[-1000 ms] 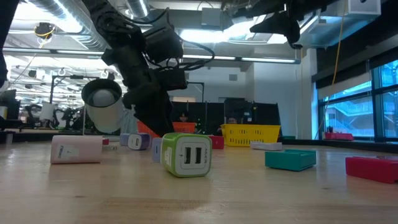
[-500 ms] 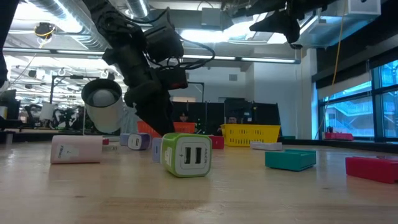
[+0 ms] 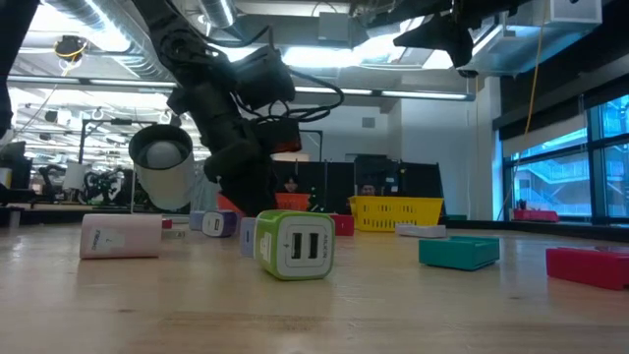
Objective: Pick & Place Office items
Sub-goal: Put the dark blue digital clock into the yellow bin
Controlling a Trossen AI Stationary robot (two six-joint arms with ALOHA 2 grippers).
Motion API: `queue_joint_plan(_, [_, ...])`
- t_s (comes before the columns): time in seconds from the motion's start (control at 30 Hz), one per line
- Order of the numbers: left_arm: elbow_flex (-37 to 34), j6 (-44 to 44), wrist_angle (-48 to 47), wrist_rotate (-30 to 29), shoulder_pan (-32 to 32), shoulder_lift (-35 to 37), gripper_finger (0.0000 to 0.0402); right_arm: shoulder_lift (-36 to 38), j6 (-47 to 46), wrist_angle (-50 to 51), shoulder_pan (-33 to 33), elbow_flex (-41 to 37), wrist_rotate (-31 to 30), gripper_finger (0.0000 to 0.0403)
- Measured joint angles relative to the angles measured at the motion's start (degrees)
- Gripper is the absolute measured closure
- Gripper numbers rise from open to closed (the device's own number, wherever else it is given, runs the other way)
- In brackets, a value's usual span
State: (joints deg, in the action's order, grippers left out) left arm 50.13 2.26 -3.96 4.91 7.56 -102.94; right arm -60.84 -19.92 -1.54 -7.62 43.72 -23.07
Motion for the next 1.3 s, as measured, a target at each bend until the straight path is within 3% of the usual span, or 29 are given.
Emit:
queue_joint_plan(0.4, [0.39,0.48,-0.67,0.17,0.07,-0.09,0.0249,0.0,0.04,0.22,0.0,0.0,0.2,0.0183])
queue_joint_plan(0.8, [0.31,1.38,-1.18,0.73,-0.01,0.55,0.0249,0.0,0.2,1.29,0.0,0.0,1.02,0.0183])
queue_joint_plan(1.07, [3.71,2.83,-2.75,1.63,-0.05,5.44,0.0249,-0.07,-0.46,5.45,0.07,0.0,-3.06,0.0183])
queue_joint_plan(1.3, [6.92,3.44,-5.08,7.46,-0.05,7.82,0.0249,-0.07,-0.44,12.33,0.4,0.0,-9.76,0.0183])
